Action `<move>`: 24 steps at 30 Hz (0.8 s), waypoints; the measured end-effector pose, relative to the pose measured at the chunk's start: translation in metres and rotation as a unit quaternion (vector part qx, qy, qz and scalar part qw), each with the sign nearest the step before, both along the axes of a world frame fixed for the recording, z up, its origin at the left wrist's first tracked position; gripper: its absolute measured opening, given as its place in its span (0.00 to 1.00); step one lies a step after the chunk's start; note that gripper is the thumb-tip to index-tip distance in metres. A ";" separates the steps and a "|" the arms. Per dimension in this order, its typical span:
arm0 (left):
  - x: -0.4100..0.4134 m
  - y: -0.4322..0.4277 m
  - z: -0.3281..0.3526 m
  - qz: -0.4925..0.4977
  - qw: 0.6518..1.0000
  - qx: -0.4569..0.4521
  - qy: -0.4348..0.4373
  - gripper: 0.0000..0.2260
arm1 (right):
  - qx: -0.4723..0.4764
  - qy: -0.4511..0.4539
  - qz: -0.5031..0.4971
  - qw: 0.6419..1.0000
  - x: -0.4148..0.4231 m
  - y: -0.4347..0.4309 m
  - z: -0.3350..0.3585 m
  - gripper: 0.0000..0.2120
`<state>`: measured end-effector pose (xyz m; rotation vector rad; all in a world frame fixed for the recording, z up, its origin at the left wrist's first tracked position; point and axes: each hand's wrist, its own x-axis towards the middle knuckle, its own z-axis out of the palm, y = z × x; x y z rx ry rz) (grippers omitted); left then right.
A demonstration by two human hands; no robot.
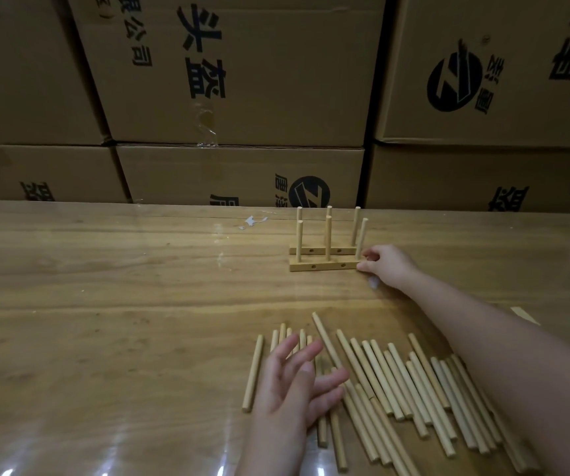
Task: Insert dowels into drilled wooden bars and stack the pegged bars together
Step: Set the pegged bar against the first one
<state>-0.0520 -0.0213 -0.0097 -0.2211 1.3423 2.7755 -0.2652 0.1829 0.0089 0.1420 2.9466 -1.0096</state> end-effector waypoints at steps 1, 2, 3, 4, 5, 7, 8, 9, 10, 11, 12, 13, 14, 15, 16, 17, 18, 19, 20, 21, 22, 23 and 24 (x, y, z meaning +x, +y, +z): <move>0.000 0.000 0.000 0.000 1.000 0.000 0.001 0.13 | 0.009 -0.009 0.005 1.000 -0.001 0.000 0.001 0.22; 0.000 0.000 -0.001 -0.001 1.000 0.000 0.002 0.13 | 0.012 -0.014 0.006 1.000 -0.002 -0.001 0.002 0.24; 0.000 0.000 -0.001 -0.002 1.000 -0.001 0.003 0.13 | 0.011 -0.010 0.002 1.000 -0.003 -0.001 0.003 0.26; 0.000 0.000 -0.002 -0.003 1.000 -0.002 0.004 0.13 | 0.005 0.001 -0.005 1.000 -0.004 0.000 0.004 0.27; 0.000 0.000 -0.002 -0.005 1.000 -0.003 0.003 0.13 | -0.008 0.016 -0.013 1.000 -0.005 0.001 0.005 0.26; 0.001 -0.001 -0.002 -0.009 1.000 -0.003 0.004 0.13 | -0.043 0.052 -0.025 0.997 -0.006 0.003 0.004 0.21; 0.000 -0.001 -0.003 -0.010 1.000 -0.003 0.004 0.13 | -0.050 0.072 -0.027 0.996 -0.007 0.004 0.004 0.18; 0.000 -0.001 -0.003 -0.011 1.000 -0.003 0.004 0.13 | -0.051 0.090 -0.029 0.994 -0.007 0.004 0.003 0.16; 0.000 -0.002 -0.003 -0.010 1.000 -0.004 0.005 0.13 | -0.051 0.103 -0.032 0.993 -0.008 0.003 0.002 0.14; 0.001 -0.002 -0.003 -0.011 1.000 -0.005 0.007 0.13 | -0.050 0.111 -0.035 0.992 -0.008 0.003 0.001 0.13; 0.001 -0.003 -0.003 -0.013 1.000 -0.006 0.009 0.13 | -0.046 0.114 -0.039 0.992 -0.008 0.002 0.001 0.13; 0.001 -0.002 -0.004 -0.015 1.000 -0.009 0.010 0.13 | -0.040 0.113 -0.042 0.992 -0.009 0.002 0.001 0.12; 0.002 -0.002 -0.004 -0.015 1.000 -0.012 0.011 0.13 | -0.034 0.110 -0.041 0.993 -0.009 0.002 0.001 0.13; 0.001 -0.001 -0.004 -0.015 1.000 -0.013 0.011 0.13 | -0.028 0.109 -0.038 0.993 -0.011 0.001 0.001 0.13; 0.001 -0.001 -0.004 -0.014 1.000 -0.014 0.011 0.13 | -0.020 0.109 -0.034 0.993 -0.011 0.002 0.002 0.14; 0.000 -0.001 -0.004 -0.014 1.000 -0.014 0.012 0.13 | -0.010 0.110 -0.031 0.993 -0.012 0.001 0.002 0.14; -0.001 -0.001 -0.005 -0.012 1.000 -0.014 0.013 0.13 | -0.001 0.109 -0.027 0.994 -0.012 0.001 0.003 0.14; -0.001 -0.001 -0.005 -0.011 1.000 -0.015 0.014 0.13 | 0.007 0.107 -0.023 0.994 -0.012 0.000 0.003 0.13; -0.002 -0.001 -0.005 -0.012 1.000 -0.017 0.014 0.13 | 0.014 0.105 -0.019 0.994 -0.011 -0.001 0.003 0.13; -0.002 -0.001 -0.005 -0.015 1.000 -0.018 0.014 0.13 | 0.019 0.104 -0.016 0.994 -0.011 -0.002 0.004 0.12; -0.002 -0.001 -0.005 -0.017 1.000 -0.019 0.015 0.14 | 0.022 0.103 -0.016 0.994 -0.011 -0.003 0.004 0.11; -0.002 -0.001 -0.005 -0.019 0.999 -0.020 0.017 0.14 | 0.022 0.103 -0.016 0.994 -0.011 -0.004 0.004 0.11; -0.001 -0.001 -0.005 -0.020 0.999 -0.022 0.019 0.14 | 0.021 0.104 -0.016 0.994 -0.011 -0.004 0.005 0.11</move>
